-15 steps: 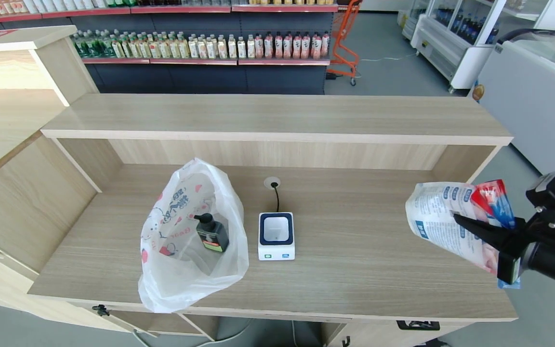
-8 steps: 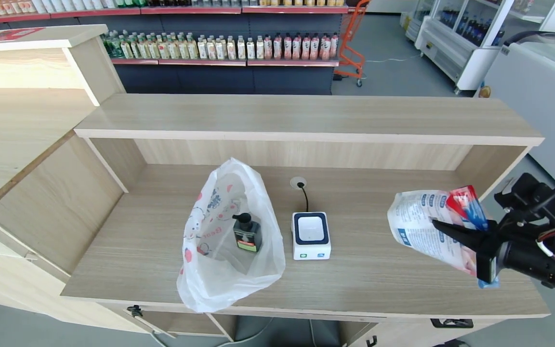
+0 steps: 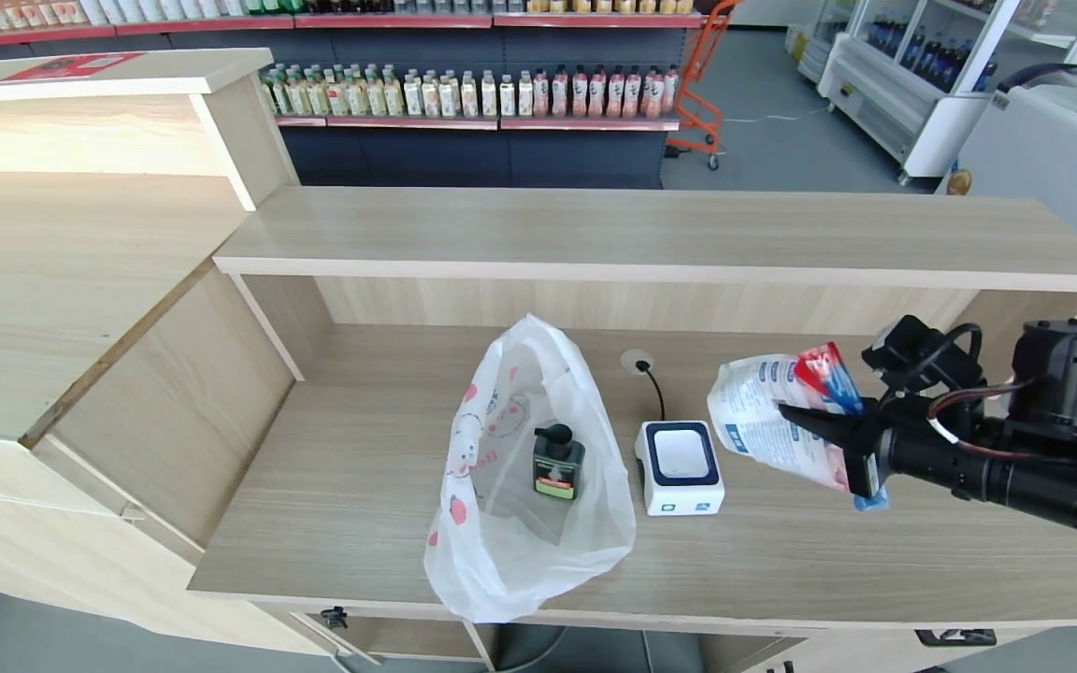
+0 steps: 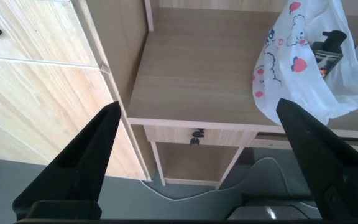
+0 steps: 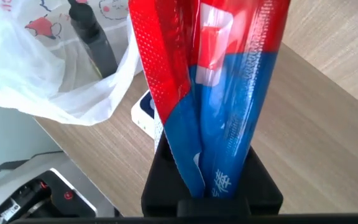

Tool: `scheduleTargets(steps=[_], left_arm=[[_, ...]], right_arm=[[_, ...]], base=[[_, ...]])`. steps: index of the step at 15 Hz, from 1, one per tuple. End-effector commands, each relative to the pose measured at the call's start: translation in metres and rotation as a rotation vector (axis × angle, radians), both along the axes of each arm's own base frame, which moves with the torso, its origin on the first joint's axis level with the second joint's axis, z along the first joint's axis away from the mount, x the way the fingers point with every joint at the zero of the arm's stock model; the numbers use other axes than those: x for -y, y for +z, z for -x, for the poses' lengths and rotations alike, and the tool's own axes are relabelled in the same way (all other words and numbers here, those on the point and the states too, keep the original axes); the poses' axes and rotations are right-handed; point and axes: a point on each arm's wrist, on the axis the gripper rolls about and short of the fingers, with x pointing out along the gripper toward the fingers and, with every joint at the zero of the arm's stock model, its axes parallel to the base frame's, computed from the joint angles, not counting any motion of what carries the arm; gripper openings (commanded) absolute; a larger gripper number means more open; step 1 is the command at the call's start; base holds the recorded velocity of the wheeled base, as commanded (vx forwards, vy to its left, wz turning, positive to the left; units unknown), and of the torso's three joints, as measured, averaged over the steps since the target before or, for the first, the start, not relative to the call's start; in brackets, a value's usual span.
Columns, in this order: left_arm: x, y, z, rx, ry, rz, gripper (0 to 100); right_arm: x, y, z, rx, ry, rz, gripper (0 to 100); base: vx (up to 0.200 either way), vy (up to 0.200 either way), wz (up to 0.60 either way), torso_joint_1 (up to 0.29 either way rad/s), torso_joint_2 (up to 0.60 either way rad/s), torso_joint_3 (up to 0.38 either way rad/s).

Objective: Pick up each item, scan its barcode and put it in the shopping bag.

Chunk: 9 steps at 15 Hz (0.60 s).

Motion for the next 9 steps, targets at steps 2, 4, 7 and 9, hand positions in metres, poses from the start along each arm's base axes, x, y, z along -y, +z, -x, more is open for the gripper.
scheduleTargets(steps=[2,4,7,9], left_arm=[[0.0,0.0,0.0,0.0,0.001,0.002,100],[0.0,0.0,0.0,0.0,0.001,0.002,100],[0.0,0.0,0.0,0.0,0.001,0.002,100],[0.0,0.0,0.0,0.0,0.001,0.002,100]], right_arm=[[0.001,-0.03,-0.023,-0.021,0.019,0.046,0],[0.002,-0.039,-0.03,-0.01,0.049,0.047,0],[0.001,-0.055,-0.04,-0.002,0.121,0.095,0],[0.003,-0.062,-0.058,0.064,0.199,0.151,0]], base=[[0.0,0.0,0.0,0.0,0.0,0.0],[0.0,0.0,0.0,0.0,0.0,0.0],[0.0,0.0,0.0,0.0,0.0,0.0],[0.0,0.0,0.0,0.0,0.0,0.0]])
